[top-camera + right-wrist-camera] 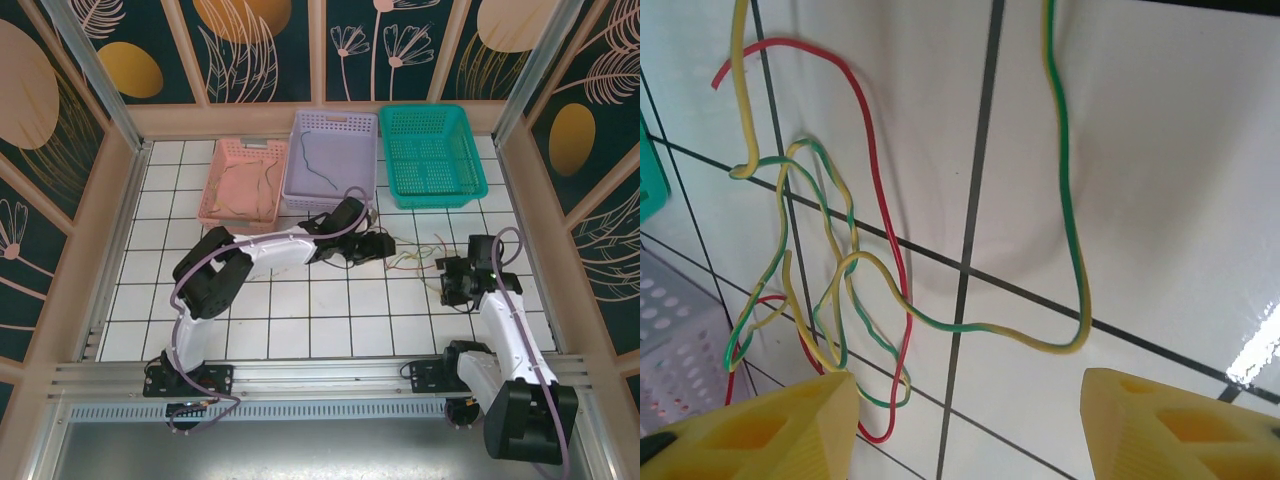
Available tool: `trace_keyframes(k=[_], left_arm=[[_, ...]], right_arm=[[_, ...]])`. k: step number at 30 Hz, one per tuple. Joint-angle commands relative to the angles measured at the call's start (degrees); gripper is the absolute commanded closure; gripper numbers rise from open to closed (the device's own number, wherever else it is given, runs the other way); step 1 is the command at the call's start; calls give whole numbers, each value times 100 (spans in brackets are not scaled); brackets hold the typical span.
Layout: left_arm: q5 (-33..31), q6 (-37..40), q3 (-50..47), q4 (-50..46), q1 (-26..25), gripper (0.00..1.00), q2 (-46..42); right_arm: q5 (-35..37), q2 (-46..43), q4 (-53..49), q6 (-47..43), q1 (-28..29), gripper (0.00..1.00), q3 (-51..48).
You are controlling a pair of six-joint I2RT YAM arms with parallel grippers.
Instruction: Untangle the cables
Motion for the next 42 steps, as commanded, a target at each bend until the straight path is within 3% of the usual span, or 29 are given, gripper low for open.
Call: trace_keyframes(k=[1,6,13,15,18,19,24,25,28,31,36,42], left_arm=[[5,221,379,-155,-171,44,339],[-307,526,644,-611,-287,45,494],[-701,921,624,-995,-322,46,405],[-703,969,635,-1039,-328,46,443],[-701,1023,702,-1024,-362,44,571],[-726,1040,743,-1033,-374,44,643],[-965,1032,1064,-1028,-402,48,1023],[-1014,1044,1125,-998,-400,52,1095],[-1356,1121,1219,-1073,-401,82,1247],[-1813,1107,1157,-1268,-394,100,1253],[-2470,926,574,-1519,-389,100,725],[-2813,560,-1043,-1621,-290,100,-560]], right_arm=[[-57,-111,-306,437,71,39,-71],[-157,147,394,716,65,40,-483],[-72,941,1234,756,47,53,-609],[-52,1085,1436,796,39,65,-664],[-40,1160,1465,743,45,97,-613],[16,1102,1340,679,53,100,-531],[211,444,739,417,65,100,-128],[199,335,605,359,65,100,-40],[288,74,200,103,81,100,303],[519,-138,-183,-303,74,100,799],[947,-155,-248,-1339,74,100,1626],[872,27,262,-2606,159,100,2347]])
